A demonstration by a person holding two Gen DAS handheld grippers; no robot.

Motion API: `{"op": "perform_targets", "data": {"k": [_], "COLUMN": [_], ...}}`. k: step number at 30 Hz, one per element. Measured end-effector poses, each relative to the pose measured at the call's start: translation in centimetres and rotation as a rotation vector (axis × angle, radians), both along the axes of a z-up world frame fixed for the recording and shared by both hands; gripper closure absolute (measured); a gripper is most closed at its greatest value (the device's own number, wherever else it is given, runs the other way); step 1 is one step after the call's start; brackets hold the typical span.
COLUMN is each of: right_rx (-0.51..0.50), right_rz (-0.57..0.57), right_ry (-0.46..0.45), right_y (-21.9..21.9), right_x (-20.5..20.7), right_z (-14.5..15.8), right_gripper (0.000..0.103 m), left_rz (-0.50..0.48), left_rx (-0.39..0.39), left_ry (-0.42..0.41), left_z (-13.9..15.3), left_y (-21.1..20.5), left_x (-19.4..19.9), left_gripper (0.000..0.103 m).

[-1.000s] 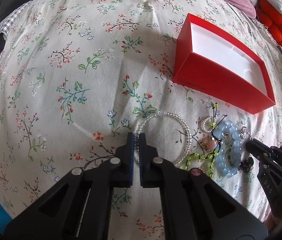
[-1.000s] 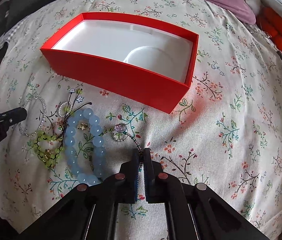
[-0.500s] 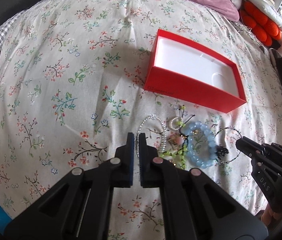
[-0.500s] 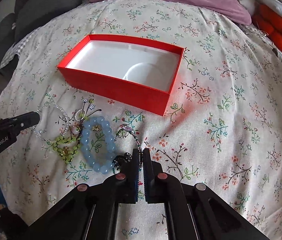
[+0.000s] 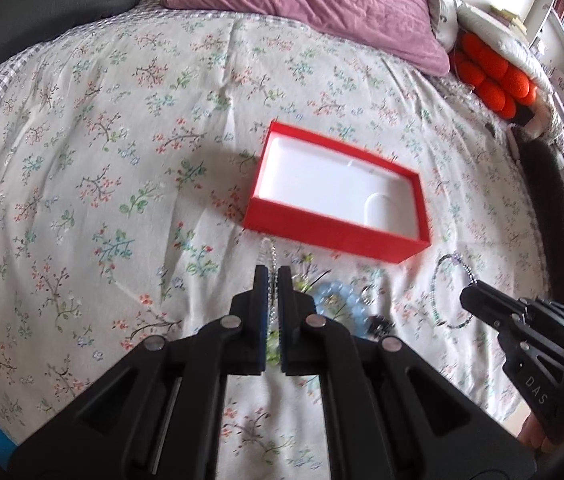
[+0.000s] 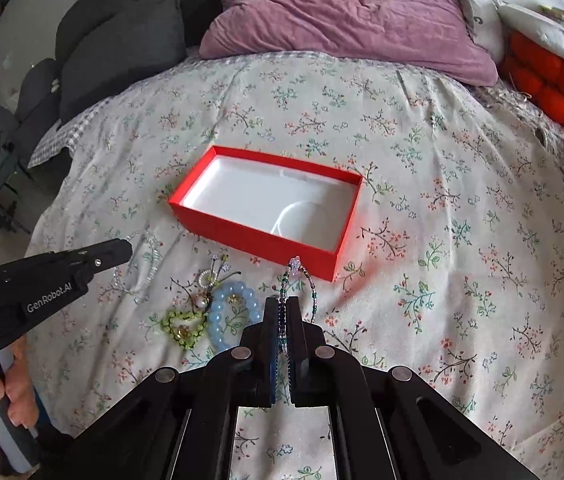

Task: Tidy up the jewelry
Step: 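Lift both bracelets and carry them into the red box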

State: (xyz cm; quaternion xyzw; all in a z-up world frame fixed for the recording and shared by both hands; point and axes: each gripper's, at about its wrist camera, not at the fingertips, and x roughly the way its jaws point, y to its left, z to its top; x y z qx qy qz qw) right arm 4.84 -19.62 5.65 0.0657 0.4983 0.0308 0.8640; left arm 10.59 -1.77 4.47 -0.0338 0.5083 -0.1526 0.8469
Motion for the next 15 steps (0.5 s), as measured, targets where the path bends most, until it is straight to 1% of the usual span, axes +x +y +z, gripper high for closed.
{"op": "perform_targets", "data": {"k": [4,7,10,13,15], "right_rx": [0.026,0.041,0.051,0.06,0.076], "right_rz": [-0.046,-0.072,-0.083,-0.088,-0.092], "right_ry": [-0.036,-0.053,-0.069,-0.081,-0.078], "right_y": [-0.9,-1.3,-1.6,-1.9,-2.2], "right_x": [1.0,2.3,3.9,5.5,6.5], "right_z": [1.0,1.5,1.9,1.8,1.3], "right_gripper": [0.1,0.1,0.1,0.1,0.1], "left_rz": [0.023,0.02,0.005,-0.003,0.005], "left_rx": [-0.066,-0.111,-0.188,-0.274,-0.297], "left_ry": [-0.004,-0.007,-0.002,0.001,0.001], "left_z": [1.0,1.8,2.4,2.4,1.8], "left_y": [-1.1,-2.2,-3.2,-3.7,-3.9], "left_x": [1.1,2.4,3.8,5.2,6.1], "left_gripper": [0.098,0.098,0.098,0.098,0.098]}}
